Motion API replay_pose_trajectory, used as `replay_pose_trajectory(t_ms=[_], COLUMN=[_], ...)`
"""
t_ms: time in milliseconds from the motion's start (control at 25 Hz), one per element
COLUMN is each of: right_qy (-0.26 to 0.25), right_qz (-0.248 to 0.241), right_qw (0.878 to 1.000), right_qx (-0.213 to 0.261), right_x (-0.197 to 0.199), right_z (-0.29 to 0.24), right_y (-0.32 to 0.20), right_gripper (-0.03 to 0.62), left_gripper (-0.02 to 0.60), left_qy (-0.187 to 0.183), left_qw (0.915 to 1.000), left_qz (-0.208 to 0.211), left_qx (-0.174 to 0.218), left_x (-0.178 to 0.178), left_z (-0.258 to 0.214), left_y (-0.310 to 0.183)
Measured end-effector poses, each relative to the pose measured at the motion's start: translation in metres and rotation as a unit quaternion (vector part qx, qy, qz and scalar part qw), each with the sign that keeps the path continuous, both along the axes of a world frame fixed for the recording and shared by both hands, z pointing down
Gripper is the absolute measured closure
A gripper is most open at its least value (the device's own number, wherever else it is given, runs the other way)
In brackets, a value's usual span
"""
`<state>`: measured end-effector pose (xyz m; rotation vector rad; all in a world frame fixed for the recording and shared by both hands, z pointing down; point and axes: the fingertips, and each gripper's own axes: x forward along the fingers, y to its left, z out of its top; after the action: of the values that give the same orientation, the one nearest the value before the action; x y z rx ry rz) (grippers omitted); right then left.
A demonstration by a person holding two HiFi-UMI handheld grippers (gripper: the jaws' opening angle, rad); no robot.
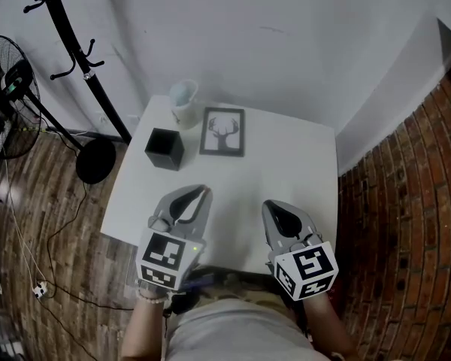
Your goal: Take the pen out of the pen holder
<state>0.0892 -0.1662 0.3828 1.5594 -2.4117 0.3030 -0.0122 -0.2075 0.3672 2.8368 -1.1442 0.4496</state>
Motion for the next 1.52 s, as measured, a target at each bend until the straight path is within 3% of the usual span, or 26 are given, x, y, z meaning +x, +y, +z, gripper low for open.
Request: replay_pose_trajectory(t_ms=[1520], right_qy=[0.001], right_qz=[-0.006], right_qw=[1.000], right_qx=[0.010], right_x=[-0.0048], right_z=[-0.0064], right_y=[-0.0042], right_gripper=[0.589], left_gripper=[0.551], left_qy=[0.006], left_qw=[0.9999], left_qz=[-0.013], left_qx=[0.009], left_x=[-0.0058], left_z=[-0.0084], left_y=[0.0004])
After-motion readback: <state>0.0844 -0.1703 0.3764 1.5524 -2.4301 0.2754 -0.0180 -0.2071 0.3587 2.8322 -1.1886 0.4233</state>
